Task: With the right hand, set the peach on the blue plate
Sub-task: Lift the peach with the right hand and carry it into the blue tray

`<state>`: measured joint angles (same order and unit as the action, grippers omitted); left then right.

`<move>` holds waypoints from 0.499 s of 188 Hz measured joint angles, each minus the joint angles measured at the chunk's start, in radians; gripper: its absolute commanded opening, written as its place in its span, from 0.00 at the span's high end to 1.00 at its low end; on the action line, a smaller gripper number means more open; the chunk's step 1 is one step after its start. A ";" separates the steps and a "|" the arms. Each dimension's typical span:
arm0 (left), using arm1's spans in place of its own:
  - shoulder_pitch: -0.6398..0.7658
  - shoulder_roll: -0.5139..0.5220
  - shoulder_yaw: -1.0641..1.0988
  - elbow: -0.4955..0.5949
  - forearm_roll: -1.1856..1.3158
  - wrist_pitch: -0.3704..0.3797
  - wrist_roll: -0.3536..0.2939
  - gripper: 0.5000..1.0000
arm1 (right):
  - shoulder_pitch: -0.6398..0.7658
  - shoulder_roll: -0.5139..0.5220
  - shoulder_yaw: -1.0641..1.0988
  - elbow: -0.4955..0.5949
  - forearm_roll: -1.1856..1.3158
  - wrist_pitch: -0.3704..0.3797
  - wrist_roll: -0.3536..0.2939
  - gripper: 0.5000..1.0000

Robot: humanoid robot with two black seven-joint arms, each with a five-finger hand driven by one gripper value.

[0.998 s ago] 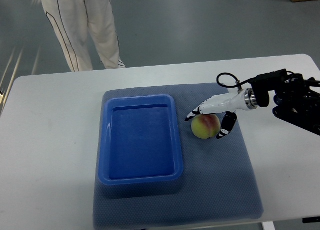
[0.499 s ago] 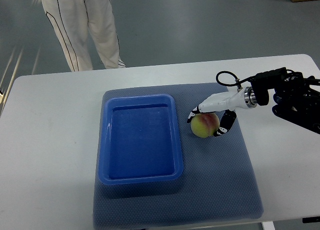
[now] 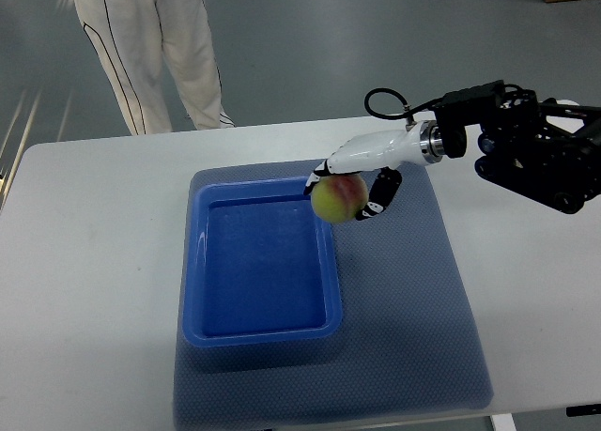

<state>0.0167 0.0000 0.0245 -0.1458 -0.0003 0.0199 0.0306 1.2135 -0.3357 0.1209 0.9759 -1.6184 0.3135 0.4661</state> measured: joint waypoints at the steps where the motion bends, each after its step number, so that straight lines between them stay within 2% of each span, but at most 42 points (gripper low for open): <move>1: 0.000 0.000 0.000 0.000 0.000 0.000 0.000 0.00 | 0.001 0.004 0.000 -0.002 0.000 0.000 0.000 0.49; 54: 0.000 0.000 0.000 0.000 0.000 0.000 0.000 0.00 | -0.024 0.184 0.002 -0.078 0.013 -0.040 -0.005 0.46; 94: 0.000 0.000 0.000 0.000 0.000 0.000 0.000 0.00 | -0.081 0.223 -0.005 -0.117 0.012 -0.044 -0.008 0.41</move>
<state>0.0170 0.0000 0.0245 -0.1458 -0.0002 0.0199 0.0308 1.1321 -0.1125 0.1157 0.8587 -1.6064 0.2697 0.4586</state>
